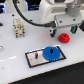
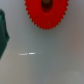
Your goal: Insert the blue gear onto the right peg, followed by the red gear
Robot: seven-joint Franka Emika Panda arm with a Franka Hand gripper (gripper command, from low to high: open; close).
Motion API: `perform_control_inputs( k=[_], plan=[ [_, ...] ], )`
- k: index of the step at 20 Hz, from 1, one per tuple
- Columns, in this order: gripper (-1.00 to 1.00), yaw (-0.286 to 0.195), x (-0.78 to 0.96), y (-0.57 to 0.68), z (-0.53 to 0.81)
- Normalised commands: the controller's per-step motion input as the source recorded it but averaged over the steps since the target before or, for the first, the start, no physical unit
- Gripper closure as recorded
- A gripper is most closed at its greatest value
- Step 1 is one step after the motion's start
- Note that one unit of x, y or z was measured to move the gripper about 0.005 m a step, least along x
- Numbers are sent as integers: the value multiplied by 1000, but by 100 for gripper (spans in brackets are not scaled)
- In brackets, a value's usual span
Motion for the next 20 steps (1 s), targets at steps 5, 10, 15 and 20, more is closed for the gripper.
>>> perform_control_inputs(
  k=[5, 10, 15, 20],
  plan=[
    [-100, 0, 239, -82, 0],
    [-100, 0, 363, -29, 1],
    [-100, 0, 164, -15, -54],
    [100, 0, 16, 141, -48]
  ],
)
